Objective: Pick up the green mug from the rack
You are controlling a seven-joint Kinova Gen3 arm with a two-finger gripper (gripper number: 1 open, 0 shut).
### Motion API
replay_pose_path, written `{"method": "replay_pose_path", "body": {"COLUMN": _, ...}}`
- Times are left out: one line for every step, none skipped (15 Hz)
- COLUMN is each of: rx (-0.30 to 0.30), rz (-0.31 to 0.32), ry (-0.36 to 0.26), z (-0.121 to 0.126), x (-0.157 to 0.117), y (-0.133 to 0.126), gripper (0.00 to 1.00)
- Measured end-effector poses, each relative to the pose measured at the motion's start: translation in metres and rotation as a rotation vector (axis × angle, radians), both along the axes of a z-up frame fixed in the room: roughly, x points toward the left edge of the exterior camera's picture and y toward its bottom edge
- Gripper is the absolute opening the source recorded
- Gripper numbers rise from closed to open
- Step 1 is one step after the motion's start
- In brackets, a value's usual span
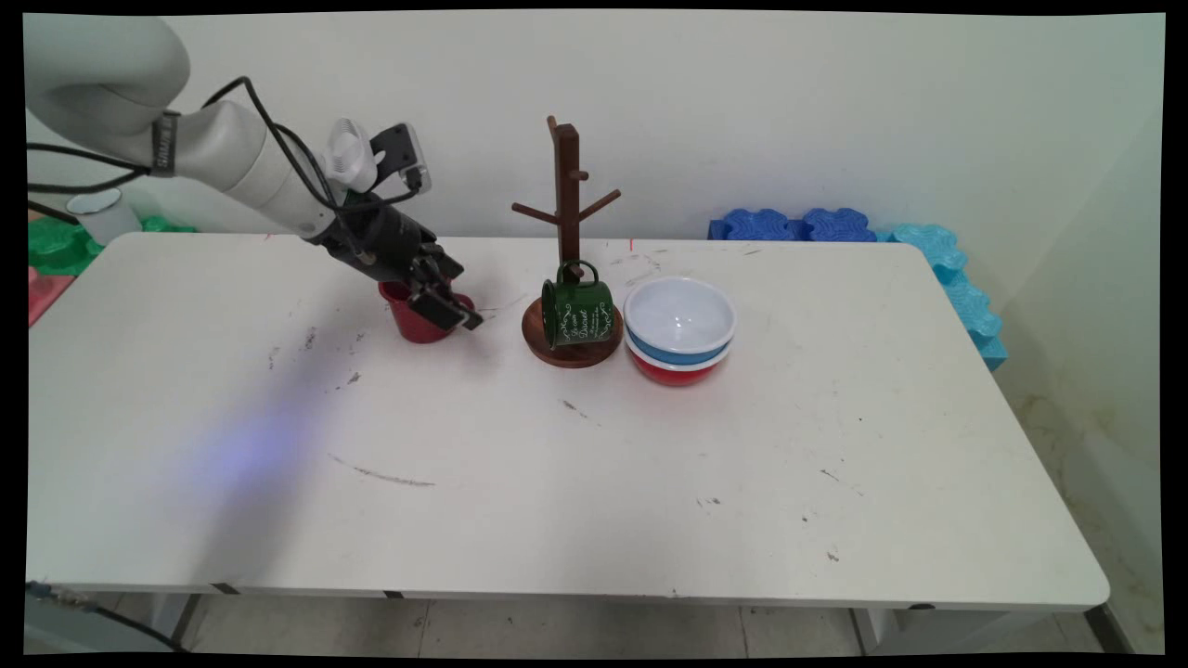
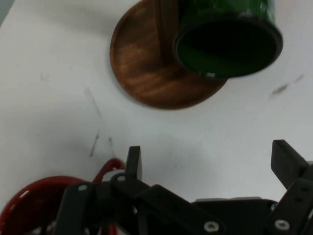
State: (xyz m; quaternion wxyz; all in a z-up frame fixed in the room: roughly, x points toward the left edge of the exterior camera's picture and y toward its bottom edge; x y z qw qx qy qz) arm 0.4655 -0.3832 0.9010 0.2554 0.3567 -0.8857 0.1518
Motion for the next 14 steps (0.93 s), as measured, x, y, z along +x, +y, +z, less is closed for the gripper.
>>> {"method": "replay_pose_path", "body": {"rx": 0.002, "rz": 0.022, "ry": 0.022, "z": 0.000, "x": -0.002, "y": 0.001, "gripper": 1.00}}
{"method": "replay_pose_path", "body": {"rx": 0.003, "rz": 0.047, "ry": 0.048, "z": -0.001, "x": -0.005, "y": 0.002, "gripper": 1.00}}
{"method": "replay_pose_path", "body": {"rx": 0.005, "rz": 0.069, "ry": 0.073, "z": -0.002, "x": -0.008, "y": 0.003, "gripper": 1.00}}
{"method": "replay_pose_path", "body": {"rx": 0.006, "rz": 0.088, "ry": 0.095, "z": -0.003, "x": -0.010, "y": 0.004, "gripper": 1.00}}
{"method": "replay_pose_path", "body": {"rx": 0.007, "rz": 0.111, "ry": 0.119, "z": -0.005, "x": -0.013, "y": 0.004, "gripper": 1.00}}
{"method": "replay_pose_path", "body": {"rx": 0.008, "rz": 0.134, "ry": 0.144, "z": -0.007, "x": -0.016, "y": 0.004, "gripper": 1.00}}
{"method": "replay_pose_path", "body": {"rx": 0.010, "rz": 0.152, "ry": 0.164, "z": -0.009, "x": -0.019, "y": 0.004, "gripper": 1.00}}
{"method": "replay_pose_path", "body": {"rx": 0.011, "rz": 0.171, "ry": 0.186, "z": -0.011, "x": -0.023, "y": 0.004, "gripper": 1.00}}
{"method": "replay_pose_path", "body": {"rx": 0.013, "rz": 0.190, "ry": 0.207, "z": -0.013, "x": -0.026, "y": 0.004, "gripper": 1.00}}
{"method": "replay_pose_path", "body": {"rx": 0.014, "rz": 0.205, "ry": 0.223, "z": -0.015, "x": -0.029, "y": 0.004, "gripper": 1.00}}
{"method": "replay_pose_path", "body": {"rx": 0.015, "rz": 0.220, "ry": 0.242, "z": -0.018, "x": -0.033, "y": 0.004, "gripper": 1.00}}
{"method": "replay_pose_path", "body": {"rx": 0.017, "rz": 0.234, "ry": 0.259, "z": -0.020, "x": -0.036, "y": 0.004, "gripper": 1.00}}
{"method": "replay_pose_path", "body": {"rx": 0.019, "rz": 0.246, "ry": 0.272, "z": -0.022, "x": -0.039, "y": 0.003, "gripper": 1.00}}
{"method": "replay_pose_path", "body": {"rx": 0.020, "rz": 0.253, "ry": 0.281, "z": -0.024, "x": -0.041, "y": 0.003, "gripper": 1.00}}
